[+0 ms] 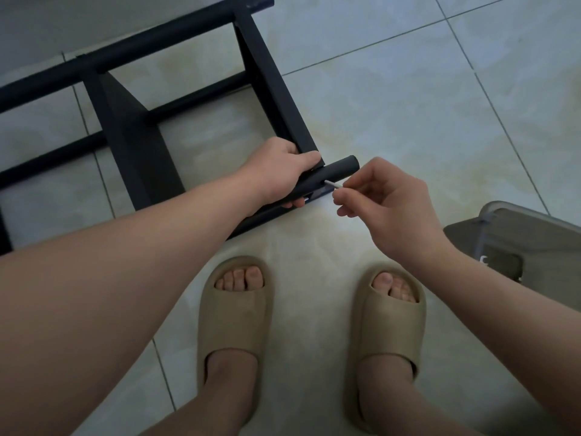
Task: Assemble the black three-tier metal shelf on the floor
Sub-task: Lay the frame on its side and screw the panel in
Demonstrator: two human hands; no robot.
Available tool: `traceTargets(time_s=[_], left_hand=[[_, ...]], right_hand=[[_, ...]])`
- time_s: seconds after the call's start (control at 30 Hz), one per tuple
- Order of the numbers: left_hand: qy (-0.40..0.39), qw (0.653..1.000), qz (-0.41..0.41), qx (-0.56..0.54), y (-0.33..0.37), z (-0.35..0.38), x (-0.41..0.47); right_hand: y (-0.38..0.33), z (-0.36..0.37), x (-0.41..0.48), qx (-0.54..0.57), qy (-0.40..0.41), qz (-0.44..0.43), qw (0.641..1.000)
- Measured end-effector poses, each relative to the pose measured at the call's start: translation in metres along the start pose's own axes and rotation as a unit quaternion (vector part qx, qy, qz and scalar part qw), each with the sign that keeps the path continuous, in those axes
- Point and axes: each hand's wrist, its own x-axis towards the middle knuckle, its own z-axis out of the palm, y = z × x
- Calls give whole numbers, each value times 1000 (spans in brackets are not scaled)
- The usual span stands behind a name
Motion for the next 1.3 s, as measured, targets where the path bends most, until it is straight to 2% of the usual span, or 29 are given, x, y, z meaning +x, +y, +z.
traceTargets(time_s=[0.13, 0.27, 0.37, 0.5, 0.63, 0.93, 1.17, 1.3], left_hand=[[-1, 1000, -3, 2, 0, 1, 0], [-4, 1000, -3, 2, 1, 1, 0], [-8, 1000, -1, 4, 0, 1, -1], [-7, 1000, 0, -1, 0, 1, -2], [-7, 1000, -2, -8, 1, 1, -2], [-14, 1000, -6, -22, 2, 1, -4], [-13, 1000, -2, -12, 0, 1, -3], [-12, 1000, -3, -11, 0, 0, -2]], right_hand=[[2, 4, 0, -63, 4, -26, 998], [0, 10, 1, -153, -2, -111, 982], [-1, 12, 4, -172, -4, -121, 978], [-2, 17, 8, -173, -3, -88, 981], [-8, 25, 12, -66, 7, 25, 997], [-16, 33, 17, 92, 29, 142, 985], [-9, 25, 8, 101, -8, 113, 988], [-10, 22, 10, 16, 5, 85, 996]])
